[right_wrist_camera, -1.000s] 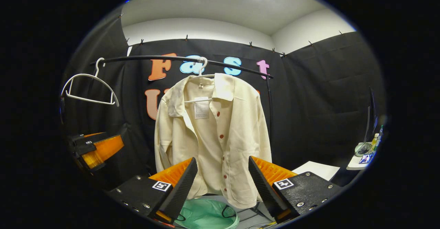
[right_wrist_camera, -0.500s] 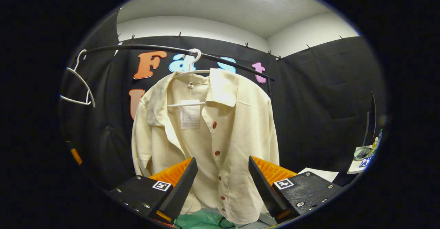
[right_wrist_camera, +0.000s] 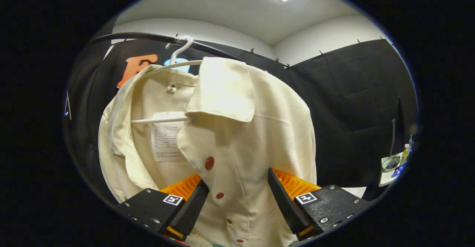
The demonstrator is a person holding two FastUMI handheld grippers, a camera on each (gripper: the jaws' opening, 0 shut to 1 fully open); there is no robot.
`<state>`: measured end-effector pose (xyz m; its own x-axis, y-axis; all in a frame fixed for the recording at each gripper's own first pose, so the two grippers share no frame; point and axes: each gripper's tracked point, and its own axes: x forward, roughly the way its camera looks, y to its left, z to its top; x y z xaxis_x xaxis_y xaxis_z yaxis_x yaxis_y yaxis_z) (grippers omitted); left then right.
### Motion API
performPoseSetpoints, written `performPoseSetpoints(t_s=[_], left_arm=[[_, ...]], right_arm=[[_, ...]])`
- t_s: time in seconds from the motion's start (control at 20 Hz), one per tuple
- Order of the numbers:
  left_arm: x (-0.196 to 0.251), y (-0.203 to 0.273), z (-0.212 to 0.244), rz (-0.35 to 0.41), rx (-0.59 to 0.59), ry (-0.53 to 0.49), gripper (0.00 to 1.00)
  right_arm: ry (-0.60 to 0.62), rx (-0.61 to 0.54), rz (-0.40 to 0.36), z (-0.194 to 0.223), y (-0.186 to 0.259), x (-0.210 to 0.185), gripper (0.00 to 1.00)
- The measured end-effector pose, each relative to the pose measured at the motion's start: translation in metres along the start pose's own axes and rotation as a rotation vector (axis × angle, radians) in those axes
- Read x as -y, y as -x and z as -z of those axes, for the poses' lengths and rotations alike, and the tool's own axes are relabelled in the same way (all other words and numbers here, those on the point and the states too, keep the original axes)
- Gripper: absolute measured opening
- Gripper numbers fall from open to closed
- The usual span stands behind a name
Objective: Grasp the clothes on the hanger with both hands and then place them into the laundry hamper below.
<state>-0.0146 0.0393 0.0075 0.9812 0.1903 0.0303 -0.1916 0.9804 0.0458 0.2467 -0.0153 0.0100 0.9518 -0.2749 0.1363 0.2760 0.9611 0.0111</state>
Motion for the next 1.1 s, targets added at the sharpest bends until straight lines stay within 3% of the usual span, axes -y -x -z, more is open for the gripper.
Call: performPoseSetpoints(t_s=[0.1, 0.2, 0.25, 0.3, 0.35, 0.45, 0.5, 0.65, 0.85, 1.0, 1.05, 1.1], left_arm=[[0.014, -0.007, 0.003, -0.016, 0.005, -0.006, 0.97], [0.032, -0.016, 0.009, -0.013, 0.002, -0.008, 0.96], [0.041, -0.020, 0.011, -0.009, 0.001, -0.009, 0.96], [0.051, -0.026, 0.012, 0.000, 0.003, -0.009, 0.97], [0.063, -0.032, 0.013, 0.012, 0.005, -0.011, 0.97], [0.082, -0.053, 0.013, 0.048, 0.008, -0.029, 1.00], [0.097, -0.062, 0.014, 0.072, 0.015, -0.030, 0.97], [0.141, -0.090, 0.011, 0.165, 0.043, 0.004, 0.97], [0.171, -0.134, 0.011, 0.206, 0.072, 0.047, 0.96], [0.173, -0.163, 0.014, 0.172, 0.126, 0.009, 0.93], [0.169, -0.171, 0.020, 0.141, 0.129, -0.006, 1.00], [0.161, -0.179, 0.025, 0.093, 0.131, -0.021, 1.00]], right_arm=[[-0.020, 0.028, -0.023, -0.004, -0.002, 0.011, 0.91], [-0.034, 0.047, -0.074, -0.011, -0.001, 0.021, 0.75], [-0.048, 0.059, -0.114, -0.017, 0.001, 0.026, 0.52], [-0.059, 0.064, -0.163, -0.022, 0.007, 0.026, 0.41], [-0.066, 0.062, -0.209, -0.024, 0.009, 0.027, 0.24], [-0.090, 0.051, -0.295, -0.031, 0.016, 0.032, 0.12], [-0.104, 0.043, -0.328, -0.035, 0.021, 0.035, 0.04], [-0.105, 0.045, -0.389, -0.046, 0.033, 0.045, 0.00], [-0.053, 0.061, -0.397, -0.055, 0.044, 0.050, 0.00], [-0.048, 0.050, -0.370, -0.052, 0.050, 0.048, 0.00], [-0.046, 0.049, -0.365, -0.051, 0.050, 0.046, 0.00], [-0.041, 0.052, -0.364, -0.052, 0.051, 0.045, 0.00]])
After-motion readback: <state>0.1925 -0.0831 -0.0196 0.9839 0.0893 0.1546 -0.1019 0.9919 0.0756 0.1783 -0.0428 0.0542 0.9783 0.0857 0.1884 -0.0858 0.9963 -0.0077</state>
